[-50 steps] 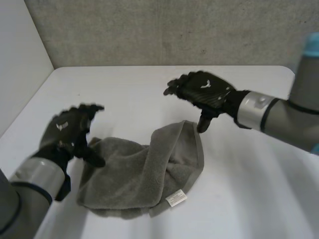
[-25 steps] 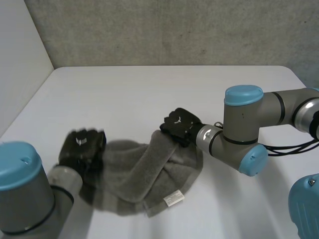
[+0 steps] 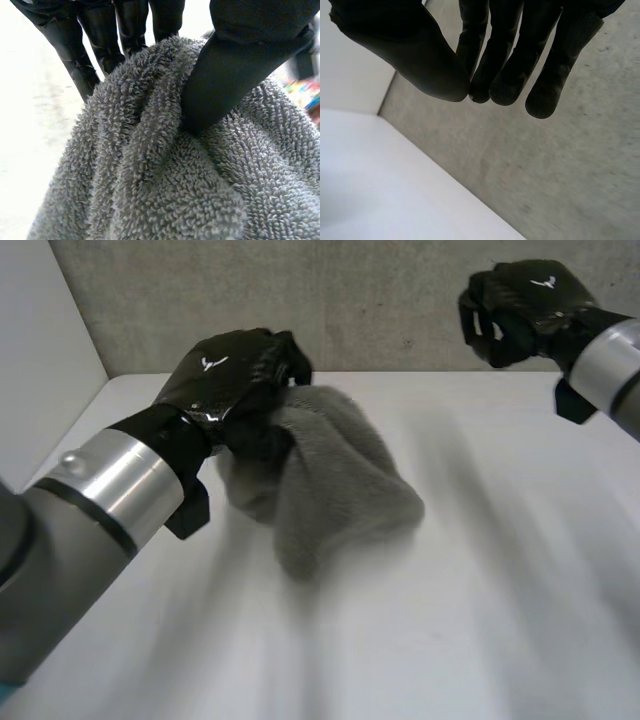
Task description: Fold the laundry
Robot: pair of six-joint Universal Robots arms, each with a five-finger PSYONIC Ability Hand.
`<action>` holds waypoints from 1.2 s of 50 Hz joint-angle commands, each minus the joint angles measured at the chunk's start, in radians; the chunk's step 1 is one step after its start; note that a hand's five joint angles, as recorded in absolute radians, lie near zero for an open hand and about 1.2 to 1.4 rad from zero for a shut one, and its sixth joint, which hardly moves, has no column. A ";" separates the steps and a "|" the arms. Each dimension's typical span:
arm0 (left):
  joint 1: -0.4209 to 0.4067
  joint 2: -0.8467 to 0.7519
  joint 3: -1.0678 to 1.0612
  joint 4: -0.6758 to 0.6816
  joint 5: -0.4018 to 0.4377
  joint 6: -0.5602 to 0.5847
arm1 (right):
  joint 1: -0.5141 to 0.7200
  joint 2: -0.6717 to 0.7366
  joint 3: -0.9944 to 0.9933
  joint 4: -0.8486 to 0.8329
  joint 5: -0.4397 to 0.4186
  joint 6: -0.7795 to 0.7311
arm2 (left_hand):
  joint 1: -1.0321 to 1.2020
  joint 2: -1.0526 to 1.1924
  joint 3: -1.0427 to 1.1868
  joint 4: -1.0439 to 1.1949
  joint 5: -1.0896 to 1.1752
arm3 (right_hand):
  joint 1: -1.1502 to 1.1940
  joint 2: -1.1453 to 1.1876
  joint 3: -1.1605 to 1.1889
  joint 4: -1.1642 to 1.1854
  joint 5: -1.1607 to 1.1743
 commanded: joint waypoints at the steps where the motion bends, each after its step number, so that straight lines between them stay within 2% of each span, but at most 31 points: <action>1: 0.031 0.058 0.005 -0.046 0.070 -0.201 | -0.028 -0.039 0.113 0.016 -0.001 -0.163 | 0.271 0.182 0.187 0.179 0.264 | 0.002 0.000 0.002 0.004 -0.007; 2: 0.031 0.058 0.005 -0.046 0.070 -0.201 | -0.025 -0.037 0.137 0.016 0.000 -0.189 | 0.271 0.182 0.187 0.179 0.264 | -0.030 -0.032 -0.030 -0.028 -0.039; 4: 0.118 0.014 0.020 -0.015 0.029 -0.204 | -0.020 -0.032 0.156 0.015 0.002 -0.209 | 0.271 0.182 0.187 0.179 0.264 | -0.051 -0.053 -0.051 -0.049 -0.059; 5: 0.118 0.014 0.020 -0.015 0.029 -0.204 | -0.017 -0.026 0.174 0.015 0.005 -0.223 | 0.271 0.182 0.187 0.179 0.264 | -0.060 -0.061 -0.060 -0.057 -0.068; 7: 0.198 -0.139 0.064 0.022 -0.037 -0.184 | -0.016 -0.017 0.191 0.015 0.008 -0.234 | 0.271 0.182 0.187 0.179 0.264 | -0.080 -0.082 -0.080 -0.078 -0.089; 10: 0.218 -0.226 0.103 0.031 -0.057 -0.167 | -0.016 0.012 0.220 0.015 0.013 -0.246 | 0.271 0.182 0.187 0.179 0.264 | -0.136 -0.138 -0.136 -0.133 -0.144; 12: 0.217 -0.389 0.194 0.014 -0.063 -0.112 | -0.011 0.026 0.233 0.015 0.013 -0.251 | 0.271 0.182 0.187 0.179 0.264 | -0.174 -0.176 -0.174 -0.172 -0.183; 13: 0.217 -0.390 0.195 0.014 -0.063 -0.112 | 0.001 0.036 0.243 0.016 0.013 -0.254 | 0.271 0.182 0.187 0.179 0.264 | -0.235 -0.237 -0.236 -0.233 -0.244; 14: 0.218 -0.469 0.230 0.008 -0.063 -0.072 | 0.001 0.037 0.244 0.016 0.013 -0.254 | 0.269 0.179 0.184 0.176 0.261 | -0.236 -0.238 -0.236 -0.233 -0.244; 15: 0.221 -0.536 0.256 0.005 -0.063 -0.035 | 0.023 0.049 0.251 0.016 0.016 -0.260 | -0.135 -0.225 -0.220 -0.228 -0.143 | -0.297 -0.299 -0.297 -0.295 -0.305; 16: 0.221 -0.537 0.256 0.005 -0.063 -0.035 | 0.043 0.055 0.259 0.018 0.019 -0.269 | -0.140 -0.229 -0.224 -0.232 -0.147 | -0.347 -0.349 -0.347 -0.345 -0.355; 17: 0.221 -0.593 0.282 -0.003 -0.073 0.000 | 0.043 0.055 0.259 0.018 0.019 -0.269 | -0.663 -0.752 -0.747 -0.755 -0.670 | -0.348 -0.349 -0.348 -0.345 -0.356; 18: 0.221 -0.594 0.282 -0.003 -0.073 0.000 | 0.056 0.060 0.263 0.019 0.023 -0.283 | -0.668 -0.757 -0.752 -0.760 -0.675 | -0.380 -0.381 -0.380 -0.377 -0.388; 19: 0.221 -0.641 0.305 -0.006 -0.080 0.032 | 0.060 0.060 0.271 0.021 0.028 -0.297 | -0.950 -1.039 -1.034 -1.042 -0.957 | -0.418 -0.419 -0.418 -0.415 -0.426; 22: 0.220 -0.684 0.327 -0.018 -0.093 0.077 | 0.063 0.058 0.288 0.034 0.036 -0.327 | -0.947 -1.036 -1.031 -1.039 -0.954 | -0.462 -0.464 -0.462 -0.459 -0.470; 25: 0.223 -0.681 0.322 -0.024 -0.093 0.078 | 0.064 0.057 0.297 0.042 0.039 -0.341 | -0.947 -1.036 -1.031 -1.039 -0.954 | -0.468 -0.470 -0.468 -0.465 -0.476; 30: 0.232 -0.586 0.272 -0.024 -0.094 0.080 | 0.070 0.050 0.328 0.047 0.042 -0.357 | -0.947 -1.036 -1.031 -1.039 -0.954 | -0.576 -0.578 -0.576 -0.574 -0.585; 36: 0.238 -0.393 0.133 -0.006 -0.086 0.094 | 0.109 0.044 0.349 0.048 0.045 -0.347 | -0.941 -1.030 -1.025 -1.033 -0.948 | -0.618 -0.619 -0.618 -0.615 -0.626; 38: 0.238 -0.301 0.056 -0.003 -0.080 0.101 | 0.150 0.037 0.375 0.047 0.071 -0.320 | -0.926 -1.016 -1.011 -1.019 -0.934 | -0.644 -0.646 -0.644 -0.641 -0.652; 41: 0.240 -0.261 0.015 0.002 -0.079 0.114 | 0.167 0.030 0.389 0.045 0.098 -0.292 | -0.920 -1.010 -1.005 -1.013 -0.928 | -0.676 -0.678 -0.677 -0.674 -0.685; 43: 0.243 -0.194 -0.066 0.010 -0.077 0.164 | 0.208 0.009 0.417 0.042 0.144 -0.217 | -0.912 -1.001 -0.996 -1.004 -0.919 | -0.744 -0.745 -0.744 -0.741 -0.752; 47: 0.252 -0.152 -0.144 0.019 -0.073 0.246 | 0.245 -0.005 0.449 0.042 0.157 -0.147 | -0.885 -0.974 -0.970 -0.978 -0.893 | -0.841 -0.842 -0.841 -0.838 -0.849; 49: 0.257 -0.137 -0.216 0.023 -0.042 0.346 | 0.277 -0.006 0.478 0.041 0.155 -0.093 | -0.882 -0.971 -0.967 -0.975 -0.890 | -0.981 -0.983 -0.981 -0.978 -0.989; 50: 0.257 -0.137 -0.216 0.023 -0.042 0.347 | 0.277 -0.006 0.478 0.041 0.155 -0.093 | -0.882 -0.971 -0.967 -0.975 -0.890 | -0.982 -0.983 -0.982 -0.979 -0.990; 52: 0.258 -0.137 -0.280 0.025 0.007 0.455 | 0.314 -0.006 0.497 0.038 0.154 -0.044 | -0.879 -0.968 -0.964 -0.972 -0.887 | -1.049 -1.051 -1.049 -1.047 -1.057; 53: 0.258 -0.137 -0.281 0.025 0.007 0.456 | 0.314 -0.006 0.497 0.038 0.154 -0.044 | -0.879 -0.968 -0.964 -0.972 -0.887 | -1.049 -1.051 -1.049 -1.047 -1.058; 55: 0.266 -0.138 -0.336 0.028 0.048 0.547 | 0.348 -0.005 0.509 0.031 0.154 -0.015 | -0.882 -0.971 -0.967 -0.975 -0.890 | -1.113 -1.115 -1.114 -1.111 -1.122; 60: 0.276 -0.160 -0.380 0.057 0.096 0.600 | 0.388 0.007 0.527 -0.004 0.155 -0.021 | -0.882 -0.971 -0.967 -0.975 -0.890 | -1.162 -1.164 -1.162 -1.160 -1.171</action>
